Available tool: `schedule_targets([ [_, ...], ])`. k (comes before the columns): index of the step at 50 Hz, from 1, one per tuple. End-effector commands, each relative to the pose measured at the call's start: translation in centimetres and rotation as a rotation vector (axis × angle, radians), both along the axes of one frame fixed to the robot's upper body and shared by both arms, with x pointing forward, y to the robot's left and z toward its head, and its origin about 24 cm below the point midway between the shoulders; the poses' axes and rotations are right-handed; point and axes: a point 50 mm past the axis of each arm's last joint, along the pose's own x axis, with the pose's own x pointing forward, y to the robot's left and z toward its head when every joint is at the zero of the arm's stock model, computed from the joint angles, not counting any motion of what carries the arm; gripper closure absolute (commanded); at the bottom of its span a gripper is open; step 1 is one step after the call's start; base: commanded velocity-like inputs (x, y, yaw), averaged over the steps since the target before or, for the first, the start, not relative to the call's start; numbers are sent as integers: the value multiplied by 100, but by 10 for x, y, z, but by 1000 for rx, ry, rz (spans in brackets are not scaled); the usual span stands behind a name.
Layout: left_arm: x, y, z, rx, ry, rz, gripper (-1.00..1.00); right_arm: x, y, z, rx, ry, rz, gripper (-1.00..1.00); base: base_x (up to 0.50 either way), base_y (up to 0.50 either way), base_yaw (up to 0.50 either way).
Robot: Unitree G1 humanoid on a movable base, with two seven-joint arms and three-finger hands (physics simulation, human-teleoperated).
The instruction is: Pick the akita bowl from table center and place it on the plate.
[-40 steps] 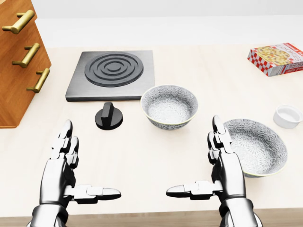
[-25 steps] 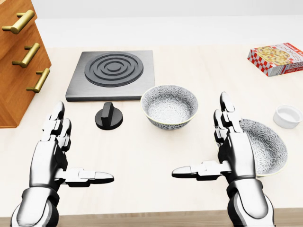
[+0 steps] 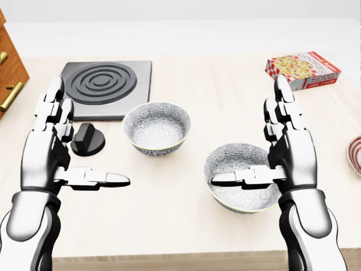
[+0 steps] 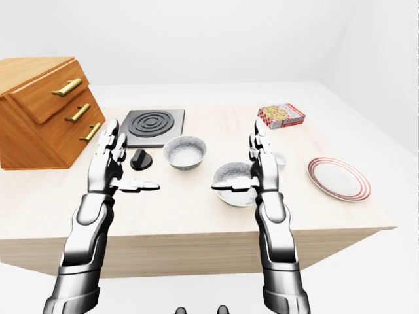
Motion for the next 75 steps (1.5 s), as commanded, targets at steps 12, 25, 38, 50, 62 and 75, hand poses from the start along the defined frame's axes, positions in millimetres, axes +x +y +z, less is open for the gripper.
schedule_targets([
  [12,0,4,6,1,-23,17,-100,1,-5,6,1,-20,-15,-100,0,-50,0],
  [25,0,3,2,3,-10,14,-100,0,-4,4,12,-14,26,-100,16,-45,0],
  [38,0,6,0,2,0,23,-100,1,-4,-1,-8,7,6,-100,27,-5,0],
  [50,15,21,-16,265,98,110,-100,1,-6,-4,-13,21,-3,-100,0,0,0],
  [62,48,41,-52,811,222,179,-100,4,-4,-11,-27,51,0,-100,0,0,0],
  [75,60,52,-103,1004,463,240,-100,5,-4,-10,-23,51,4,-100,0,0,0],
])
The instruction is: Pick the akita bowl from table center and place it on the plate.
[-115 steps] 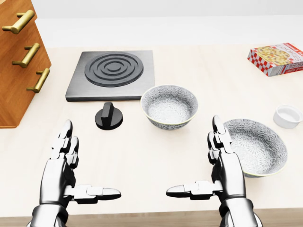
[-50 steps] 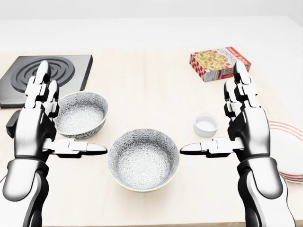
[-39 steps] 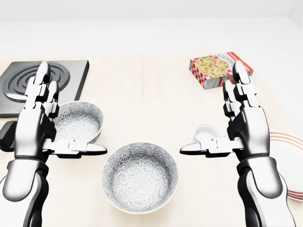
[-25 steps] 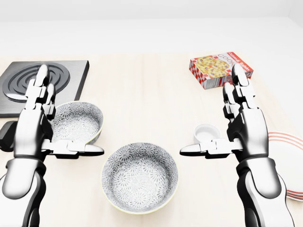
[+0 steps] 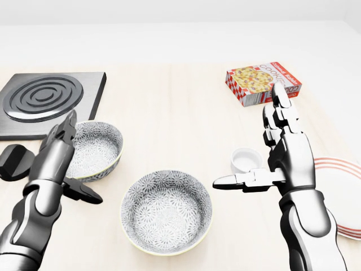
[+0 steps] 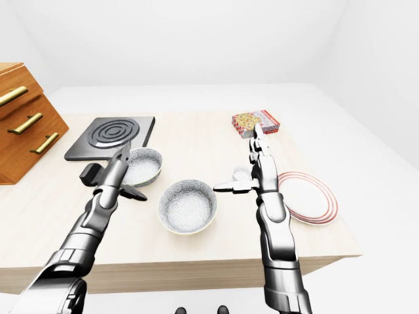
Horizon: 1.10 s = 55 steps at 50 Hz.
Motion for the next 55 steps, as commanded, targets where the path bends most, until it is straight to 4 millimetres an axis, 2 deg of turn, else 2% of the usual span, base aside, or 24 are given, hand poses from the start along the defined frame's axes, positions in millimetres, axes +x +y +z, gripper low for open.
schedule_targets([
  [1,5,12,-35,225,171,78,-100,2,0,0,-3,3,2,-100,0,0,0],
  [8,8,9,-38,283,200,68,-100,5,2,1,-2,4,4,-100,0,0,0],
  [16,17,4,-27,358,201,33,-100,7,3,-1,-1,14,6,-100,0,0,0],
  [26,22,-3,-23,432,204,-13,-98,7,4,-5,-6,29,12,-100,0,0,0],
  [28,21,-4,-25,435,212,-19,-70,7,3,-5,-5,29,12,-100,0,0,0],
  [29,21,-5,-26,439,217,-22,-14,6,3,-5,-5,30,12,-100,0,0,0],
  [30,20,-5,-26,443,214,-22,64,6,2,-5,-6,30,11,-100,0,0,0],
  [31,20,-5,-26,443,214,-22,64,6,2,-5,-6,30,11,-100,0,0,0],
  [32,20,-4,-27,443,215,-21,100,6,2,-5,-6,30,12,-100,0,0,0],
  [48,15,-3,-33,439,222,-11,100,7,2,-4,-10,24,12,-100,0,0,0],
  [55,18,-4,-29,454,191,-15,100,5,1,-4,-11,22,12,-100,0,0,0],
])
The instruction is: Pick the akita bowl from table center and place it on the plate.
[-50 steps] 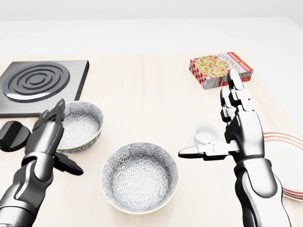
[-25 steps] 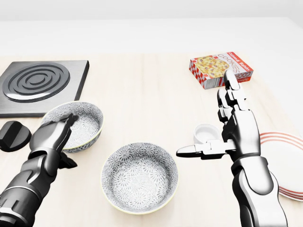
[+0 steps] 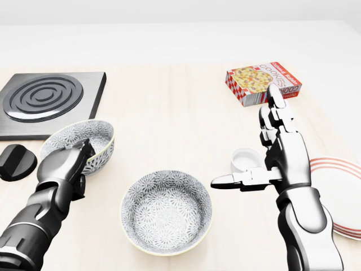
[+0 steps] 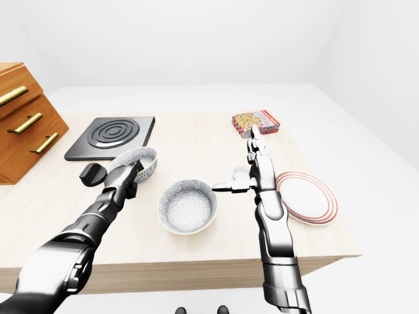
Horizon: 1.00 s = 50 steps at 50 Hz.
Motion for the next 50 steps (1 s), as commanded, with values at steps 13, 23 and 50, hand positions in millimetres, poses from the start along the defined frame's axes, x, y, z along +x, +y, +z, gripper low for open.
schedule_targets([
  [13,5,-9,45,-7,-138,-132,100,-2,-2,4,-11,-17,-5,-100,0,0,0],
  [23,-34,-45,72,-70,-174,-317,100,8,3,18,-112,-58,-5,-100,0,0,0],
  [50,-34,-64,99,-42,-167,-409,100,51,55,35,-622,-34,154,-100,0,0,0],
])
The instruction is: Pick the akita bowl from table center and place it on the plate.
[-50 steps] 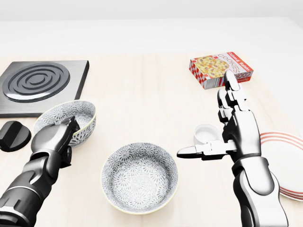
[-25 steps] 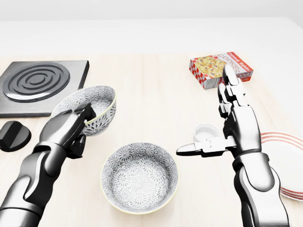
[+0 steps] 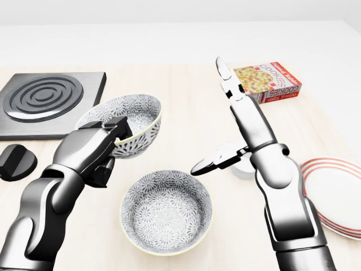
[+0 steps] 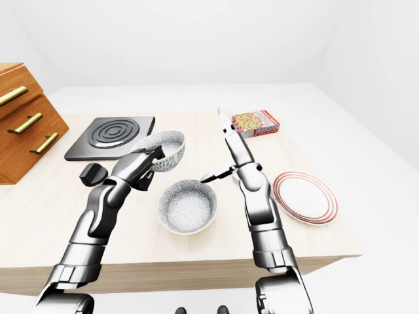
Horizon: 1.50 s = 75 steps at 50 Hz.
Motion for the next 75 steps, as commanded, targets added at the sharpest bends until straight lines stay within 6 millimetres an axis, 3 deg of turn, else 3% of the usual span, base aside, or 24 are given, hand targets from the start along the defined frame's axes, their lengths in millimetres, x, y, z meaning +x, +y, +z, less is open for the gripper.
schedule_targets([
  [1,-1,-8,19,24,-36,-34,100,9,19,0,-154,25,44,-100,0,0,0],
  [8,-16,-30,27,37,-45,-109,100,13,31,1,-171,40,80,-100,0,0,0],
  [17,-26,-43,30,34,-41,-153,100,17,38,-1,-183,58,99,-100,0,0,0],
  [35,-34,-46,37,25,-49,-182,100,20,35,-10,-202,94,81,-100,0,0,0],
  [38,-35,-46,40,26,-57,-184,100,20,35,-11,-202,98,81,-84,0,0,0],
  [40,-37,-47,42,22,-63,-190,100,20,35,-11,-201,98,80,-45,0,0,0],
  [41,-38,-48,43,22,-65,-192,100,20,35,-11,-200,99,80,33,0,0,0],
  [42,-38,-48,43,21,-65,-194,100,19,35,-11,-202,98,79,85,0,0,0],
  [43,-39,-48,43,20,-65,-196,100,20,35,-11,-201,98,79,100,0,0,0],
  [68,-41,-47,43,12,-64,-197,100,21,33,-14,-188,109,65,100,0,0,0],
  [70,-41,-47,42,14,-57,-195,87,21,32,-14,-187,108,65,100,0,0,0],
  [72,-41,-46,40,13,-51,-194,62,20,32,-14,-188,107,67,100,0,0,0],
  [74,-41,-46,39,14,-47,-192,51,21,32,-14,-191,109,64,100,0,0,0],
  [75,-41,-45,38,16,-41,-188,36,21,31,-14,-190,110,62,100,0,0,0],
])
